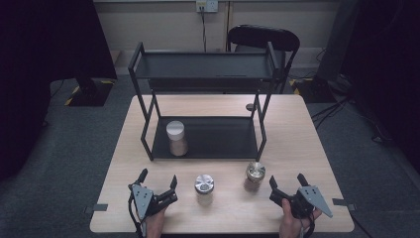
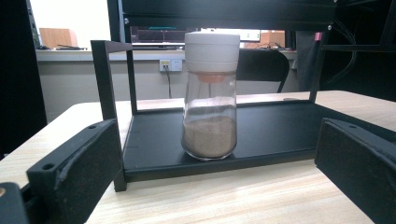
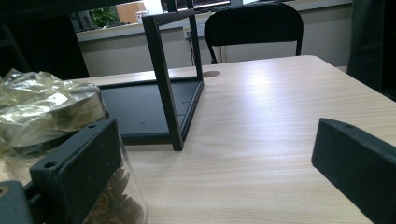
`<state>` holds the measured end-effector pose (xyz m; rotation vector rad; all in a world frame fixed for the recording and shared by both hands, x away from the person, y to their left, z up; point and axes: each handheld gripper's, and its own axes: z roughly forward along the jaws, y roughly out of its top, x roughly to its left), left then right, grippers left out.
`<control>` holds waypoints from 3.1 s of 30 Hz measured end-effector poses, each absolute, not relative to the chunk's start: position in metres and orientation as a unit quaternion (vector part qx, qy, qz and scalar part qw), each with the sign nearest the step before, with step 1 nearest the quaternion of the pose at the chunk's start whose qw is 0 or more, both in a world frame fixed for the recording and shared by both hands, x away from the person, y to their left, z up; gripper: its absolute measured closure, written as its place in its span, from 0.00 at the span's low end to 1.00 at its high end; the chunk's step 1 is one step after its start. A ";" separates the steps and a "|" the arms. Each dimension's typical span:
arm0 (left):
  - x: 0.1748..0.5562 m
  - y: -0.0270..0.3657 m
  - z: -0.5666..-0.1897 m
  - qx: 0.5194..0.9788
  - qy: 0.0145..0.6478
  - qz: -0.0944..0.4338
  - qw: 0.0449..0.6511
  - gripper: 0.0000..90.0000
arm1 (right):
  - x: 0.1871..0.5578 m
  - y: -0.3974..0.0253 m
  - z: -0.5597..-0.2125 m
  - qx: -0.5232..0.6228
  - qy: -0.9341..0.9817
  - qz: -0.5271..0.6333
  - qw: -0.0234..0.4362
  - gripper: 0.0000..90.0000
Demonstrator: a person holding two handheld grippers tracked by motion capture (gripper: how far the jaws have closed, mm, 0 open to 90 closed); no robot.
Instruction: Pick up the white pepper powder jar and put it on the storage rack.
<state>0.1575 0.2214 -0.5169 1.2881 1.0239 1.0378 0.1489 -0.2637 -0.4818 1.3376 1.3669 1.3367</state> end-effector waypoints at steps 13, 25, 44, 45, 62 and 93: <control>0.157 0.221 -0.517 0.547 0.435 0.441 0.564 0.00 | 0.135 -0.258 -0.458 0.491 0.557 0.545 0.389 0.01; 0.158 0.222 -0.517 0.548 0.434 0.440 0.564 0.00 | 0.126 -0.247 -0.441 0.472 0.569 0.560 0.374 0.01; 0.158 0.222 -0.517 0.548 0.434 0.440 0.564 0.00 | 0.126 -0.211 -0.422 0.426 0.622 0.573 0.322 0.02; 0.158 0.222 -0.517 0.547 0.434 0.439 0.565 0.00 | 0.125 -0.208 -0.422 0.424 0.622 0.573 0.324 0.02; 0.158 0.222 -0.517 0.547 0.435 0.440 0.564 0.00 | 0.134 -0.182 -0.416 0.388 0.655 0.579 0.291 0.02; 0.158 0.223 -0.517 0.548 0.433 0.439 0.565 0.00 | 0.157 -0.144 -0.433 0.366 0.693 0.569 0.250 0.03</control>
